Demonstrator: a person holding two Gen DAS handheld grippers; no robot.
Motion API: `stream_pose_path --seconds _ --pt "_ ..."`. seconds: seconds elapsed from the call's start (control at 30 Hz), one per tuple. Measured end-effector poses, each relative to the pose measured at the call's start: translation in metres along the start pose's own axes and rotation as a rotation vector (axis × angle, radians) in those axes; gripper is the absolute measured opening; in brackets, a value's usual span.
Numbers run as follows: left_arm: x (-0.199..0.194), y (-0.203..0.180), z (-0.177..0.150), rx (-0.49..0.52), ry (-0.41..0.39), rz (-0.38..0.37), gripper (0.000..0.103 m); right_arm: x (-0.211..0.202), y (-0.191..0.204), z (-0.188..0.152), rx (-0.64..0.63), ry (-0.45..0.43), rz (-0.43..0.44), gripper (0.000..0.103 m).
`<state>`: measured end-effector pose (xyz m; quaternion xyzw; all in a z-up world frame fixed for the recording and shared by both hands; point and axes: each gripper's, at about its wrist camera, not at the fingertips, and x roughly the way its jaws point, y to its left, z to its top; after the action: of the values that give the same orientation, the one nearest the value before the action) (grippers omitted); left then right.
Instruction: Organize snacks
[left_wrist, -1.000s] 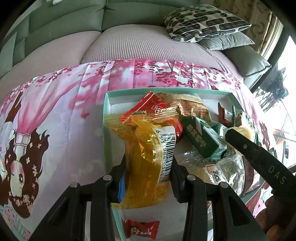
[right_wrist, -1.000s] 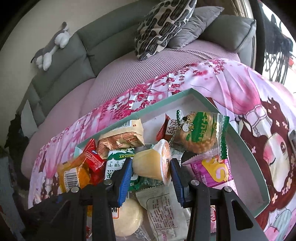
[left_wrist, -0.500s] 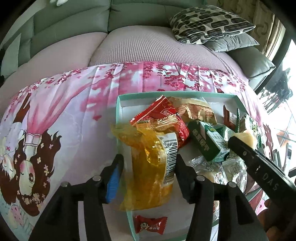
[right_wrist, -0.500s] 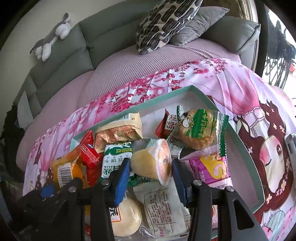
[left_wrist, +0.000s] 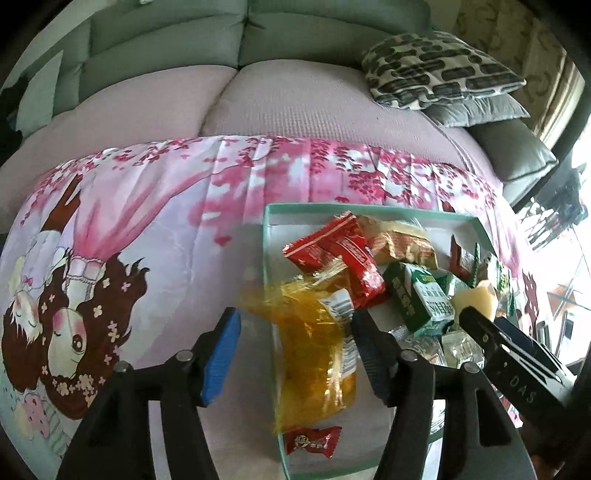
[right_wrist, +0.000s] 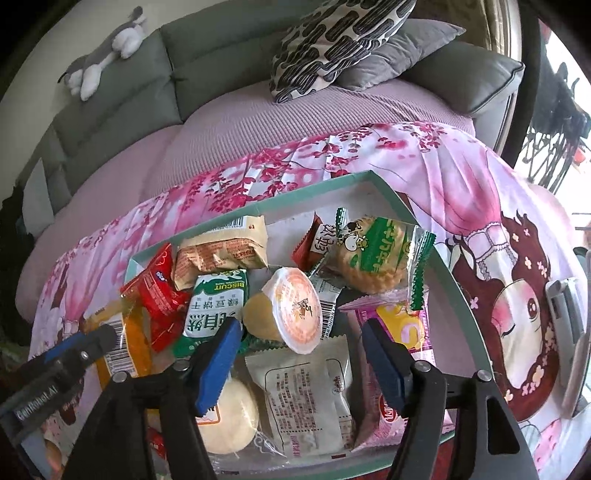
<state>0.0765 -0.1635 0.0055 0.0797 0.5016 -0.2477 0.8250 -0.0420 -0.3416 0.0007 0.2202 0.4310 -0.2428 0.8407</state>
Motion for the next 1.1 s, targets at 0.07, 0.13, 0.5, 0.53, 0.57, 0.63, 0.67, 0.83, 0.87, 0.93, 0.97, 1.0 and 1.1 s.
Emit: stream_pose_path --seconds 0.07,0.13,0.5,0.53,0.57,0.63,0.67,0.83,0.87,0.93,0.97,1.0,1.1 --pt "-0.001 0.003 0.001 -0.007 -0.004 0.011 0.069 0.000 -0.001 0.000 -0.001 0.000 -0.004 0.087" --pt "-0.003 0.005 0.002 -0.008 -0.015 0.030 0.074 -0.001 -0.002 0.000 0.002 -0.001 -0.009 0.090" --pt "-0.004 0.016 0.003 -0.047 -0.068 0.140 0.091 0.001 -0.012 -0.001 0.014 0.008 -0.040 0.103" --pt "-0.004 0.016 0.003 -0.046 -0.069 0.141 0.091 0.002 -0.013 -0.001 0.014 0.008 -0.041 0.103" --pt "-0.004 0.015 0.003 -0.043 -0.071 0.141 0.091 0.002 -0.013 -0.001 0.014 0.010 -0.041 0.103" --pt "-0.005 0.012 0.002 -0.034 -0.073 0.140 0.097 0.002 -0.014 -0.001 0.015 0.011 -0.044 0.103" --pt "-0.006 0.009 0.002 -0.026 -0.076 0.141 0.098 0.002 -0.014 -0.001 0.016 0.012 -0.045 0.103" --pt "-0.011 0.005 0.001 -0.022 -0.096 0.143 0.098 0.000 -0.015 -0.001 0.020 0.007 -0.052 0.103" --pt "-0.014 0.006 0.001 -0.028 -0.104 0.143 0.098 -0.001 -0.015 -0.001 0.018 0.005 -0.054 0.103" --pt "-0.017 0.009 0.001 -0.040 -0.119 0.150 0.098 -0.003 -0.013 -0.001 0.012 0.003 -0.057 0.103" --pt "-0.019 0.011 0.000 -0.045 -0.126 0.157 0.098 -0.004 -0.012 -0.001 0.008 0.004 -0.057 0.103" --pt "-0.020 0.013 0.000 -0.048 -0.130 0.164 0.098 -0.004 -0.010 -0.001 0.003 0.007 -0.054 0.103" --pt "-0.025 0.018 -0.001 -0.052 -0.137 0.182 0.098 -0.007 -0.005 -0.002 -0.010 0.011 -0.055 0.103"
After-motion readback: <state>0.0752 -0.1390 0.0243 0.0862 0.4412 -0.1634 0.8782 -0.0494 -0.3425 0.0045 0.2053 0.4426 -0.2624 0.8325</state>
